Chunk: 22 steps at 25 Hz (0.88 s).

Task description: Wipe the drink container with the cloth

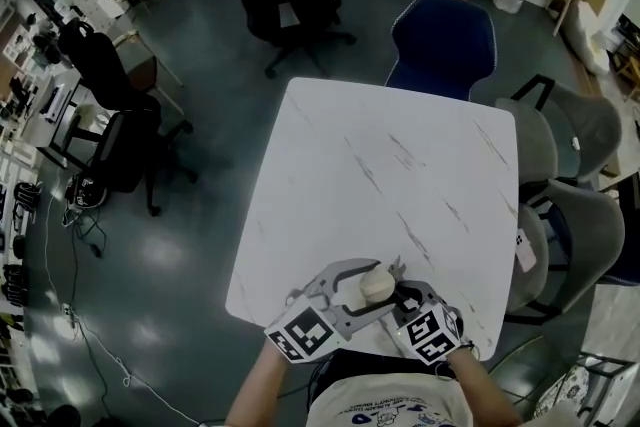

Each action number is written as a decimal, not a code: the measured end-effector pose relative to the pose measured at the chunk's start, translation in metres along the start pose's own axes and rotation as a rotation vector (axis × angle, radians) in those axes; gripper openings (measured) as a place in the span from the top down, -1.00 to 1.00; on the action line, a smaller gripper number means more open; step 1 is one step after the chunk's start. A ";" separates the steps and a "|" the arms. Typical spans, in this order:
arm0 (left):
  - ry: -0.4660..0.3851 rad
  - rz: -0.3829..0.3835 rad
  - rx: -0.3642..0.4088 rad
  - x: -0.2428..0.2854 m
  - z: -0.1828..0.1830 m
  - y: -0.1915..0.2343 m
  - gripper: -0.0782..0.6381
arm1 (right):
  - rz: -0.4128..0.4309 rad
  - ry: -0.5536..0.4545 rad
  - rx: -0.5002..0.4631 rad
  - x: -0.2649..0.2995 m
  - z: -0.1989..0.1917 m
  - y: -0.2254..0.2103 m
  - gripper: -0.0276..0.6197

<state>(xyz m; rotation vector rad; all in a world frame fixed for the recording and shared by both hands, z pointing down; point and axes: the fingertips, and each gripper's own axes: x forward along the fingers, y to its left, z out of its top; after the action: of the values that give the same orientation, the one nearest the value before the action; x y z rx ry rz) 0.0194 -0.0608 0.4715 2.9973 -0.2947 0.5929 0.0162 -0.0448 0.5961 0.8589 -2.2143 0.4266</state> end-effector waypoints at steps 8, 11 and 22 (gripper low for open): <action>-0.026 0.208 -0.015 -0.003 -0.009 0.002 0.00 | -0.001 0.011 0.021 0.011 -0.011 -0.002 0.78; -0.078 0.335 -0.109 -0.009 -0.003 0.008 0.00 | -0.004 0.014 0.028 0.012 -0.012 -0.002 0.78; -0.094 0.422 -0.192 -0.010 -0.011 0.007 0.02 | -0.011 0.006 0.036 0.010 -0.011 -0.001 0.78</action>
<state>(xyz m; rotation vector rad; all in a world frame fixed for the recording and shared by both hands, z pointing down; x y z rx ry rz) 0.0049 -0.0647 0.4780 2.7891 -0.9477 0.4194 0.0173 -0.0448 0.6108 0.8864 -2.2013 0.4643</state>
